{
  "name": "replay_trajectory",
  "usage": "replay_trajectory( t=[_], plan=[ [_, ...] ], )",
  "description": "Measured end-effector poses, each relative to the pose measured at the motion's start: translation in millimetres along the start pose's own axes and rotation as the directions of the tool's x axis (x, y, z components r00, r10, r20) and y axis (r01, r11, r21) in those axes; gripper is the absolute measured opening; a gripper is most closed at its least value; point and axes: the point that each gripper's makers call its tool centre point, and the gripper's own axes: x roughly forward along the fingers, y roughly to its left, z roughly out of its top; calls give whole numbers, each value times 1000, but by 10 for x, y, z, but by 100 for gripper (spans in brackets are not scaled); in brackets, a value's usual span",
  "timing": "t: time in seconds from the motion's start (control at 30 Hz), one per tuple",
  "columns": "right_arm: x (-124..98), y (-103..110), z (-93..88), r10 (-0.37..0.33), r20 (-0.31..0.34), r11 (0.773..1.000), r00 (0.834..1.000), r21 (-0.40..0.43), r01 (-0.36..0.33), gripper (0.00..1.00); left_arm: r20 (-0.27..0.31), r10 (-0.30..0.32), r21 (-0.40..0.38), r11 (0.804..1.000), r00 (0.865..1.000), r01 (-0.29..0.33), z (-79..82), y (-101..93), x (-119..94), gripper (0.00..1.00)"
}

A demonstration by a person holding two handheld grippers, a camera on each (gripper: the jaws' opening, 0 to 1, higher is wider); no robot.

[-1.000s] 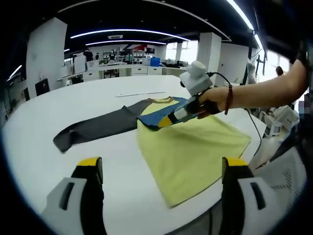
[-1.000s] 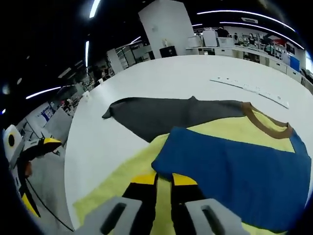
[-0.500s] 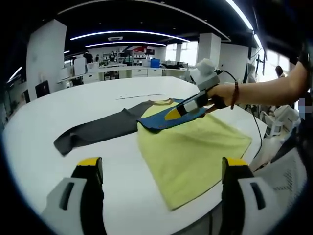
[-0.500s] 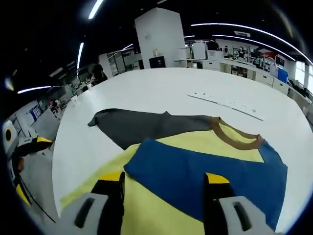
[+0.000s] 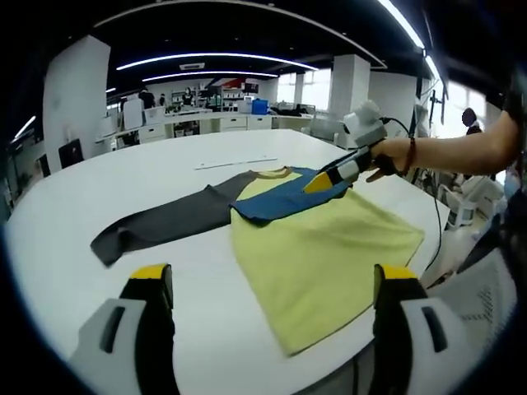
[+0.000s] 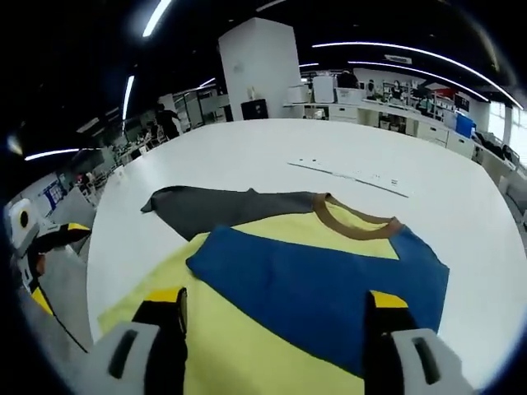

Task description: Fold the garment on the visible template until the final outline fits inside the template.

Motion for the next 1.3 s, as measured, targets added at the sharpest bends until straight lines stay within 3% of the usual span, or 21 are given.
replay_trajectory(
  t=[0.27, 0.37, 0.57, 0.77, 0.93, 1.07, 1.3],
  plan=[
    [-241, -272, -182, -33, -13, 999, 999, 24, 33, 91, -4, -4, 5, 1000, 1000, 4, -3, -13, 19, 99],
    [-322, -351, -218, -38, -9, 998, 999, 54, 38, 87, 3, -2, 9, 1000, 1000, 2, 11, -14, 18, 99],
    [-456, -533, -328, -78, -24, 996, 997, 34, 78, 81, 2, -6, 17, 1000, 1000, 6, 16, -3, 31, 99],
    [-611, -707, -416, -122, -20, 992, 992, 40, 123, 70, 3, -1, 30, 1000, 1000, 1, 30, 4, 33, 99],
    [-739, -869, -507, -166, -19, 985, 986, 40, 166, 56, 12, 2, 34, 999, 1000, -2, 57, 17, 32, 99],
    [-772, -928, -583, -168, -28, 985, 985, 35, 169, 43, 11, 2, 34, 999, 1000, -3, 58, 20, 42, 98],
    [-789, -1002, -667, -162, -36, 985, 986, 59, 164, 32, 11, 5, 32, 999, 1000, -6, 63, 19, 44, 97]
  ],
)
